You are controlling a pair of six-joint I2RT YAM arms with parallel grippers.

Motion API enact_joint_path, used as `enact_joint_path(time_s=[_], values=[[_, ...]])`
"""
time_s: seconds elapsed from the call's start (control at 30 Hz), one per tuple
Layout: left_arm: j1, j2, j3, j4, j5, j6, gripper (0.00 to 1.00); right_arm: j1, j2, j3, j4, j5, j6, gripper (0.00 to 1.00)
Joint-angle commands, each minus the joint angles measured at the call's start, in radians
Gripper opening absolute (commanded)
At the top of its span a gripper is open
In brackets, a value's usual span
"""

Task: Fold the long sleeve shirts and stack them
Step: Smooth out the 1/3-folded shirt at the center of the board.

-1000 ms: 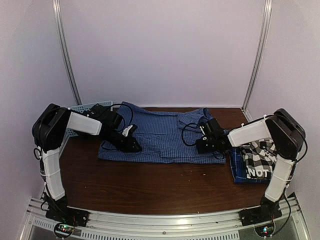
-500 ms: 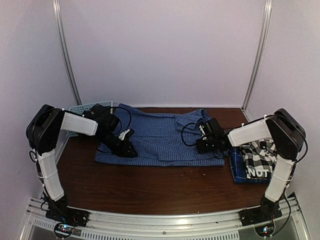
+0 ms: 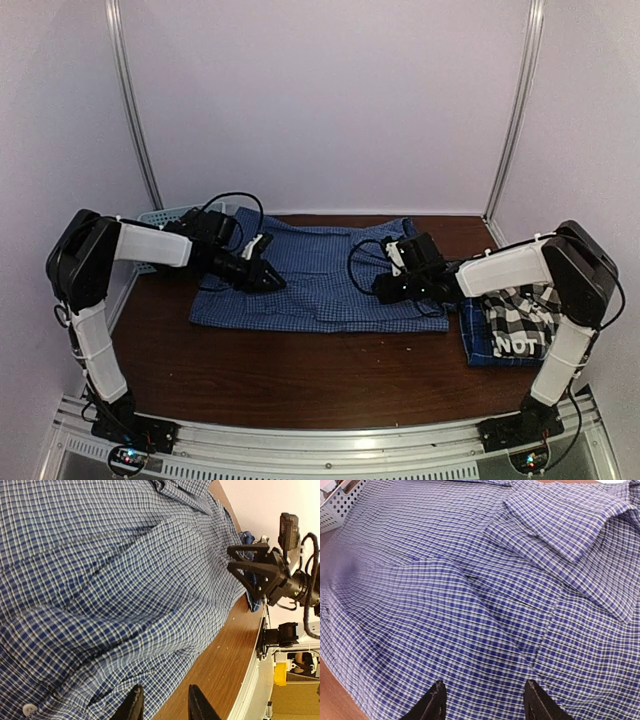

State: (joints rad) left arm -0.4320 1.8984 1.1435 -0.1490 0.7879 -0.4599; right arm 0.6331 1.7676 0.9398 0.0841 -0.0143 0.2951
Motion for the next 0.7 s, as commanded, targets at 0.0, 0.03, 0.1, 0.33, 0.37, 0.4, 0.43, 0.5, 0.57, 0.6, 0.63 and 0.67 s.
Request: enact_joint_path(time_s=[0.0,0.03,0.1,0.33,0.37,0.4,0.43,0.5,0.57,0.6,0.63,0.67], values=[[0.000,0.034,0.021,0.106,-0.081,-0.028,0.31,0.019,0.036,0.062,0.063,-0.116,0.012,0.54],[-0.001,0.040,0.016,0.109,-0.101,-0.027,0.32,0.020,0.053,0.078,0.070,-0.135,0.016,0.54],[-0.001,0.049,0.002,0.120,-0.132,-0.028,0.31,0.023,0.089,0.109,0.085,-0.164,0.026,0.54],[-0.010,0.068,-0.053,0.101,-0.200,-0.016,0.31,0.020,0.221,0.207,0.090,-0.182,0.038,0.53],[-0.013,0.067,-0.057,0.093,-0.211,-0.010,0.31,0.016,0.237,0.217,0.089,-0.177,0.041,0.53],[-0.016,0.067,-0.061,0.084,-0.223,-0.005,0.31,0.012,0.254,0.226,0.084,-0.169,0.043,0.52],[-0.019,0.067,-0.062,0.071,-0.238,0.001,0.31,0.006,0.270,0.237,0.074,-0.163,0.048,0.52],[-0.027,0.067,-0.059,0.034,-0.280,0.016,0.31,-0.012,0.293,0.247,0.059,-0.143,0.061,0.51],[-0.030,0.068,-0.056,-0.005,-0.323,0.023,0.31,-0.032,0.298,0.241,0.054,-0.120,0.071,0.50],[-0.030,0.067,-0.057,-0.019,-0.333,0.024,0.31,-0.041,0.299,0.235,0.053,-0.107,0.073,0.50],[-0.031,0.068,-0.057,-0.034,-0.342,0.026,0.31,-0.049,0.299,0.230,0.051,-0.095,0.073,0.50],[-0.031,0.068,-0.059,-0.046,-0.348,0.029,0.31,-0.055,0.299,0.228,0.049,-0.080,0.070,0.50]])
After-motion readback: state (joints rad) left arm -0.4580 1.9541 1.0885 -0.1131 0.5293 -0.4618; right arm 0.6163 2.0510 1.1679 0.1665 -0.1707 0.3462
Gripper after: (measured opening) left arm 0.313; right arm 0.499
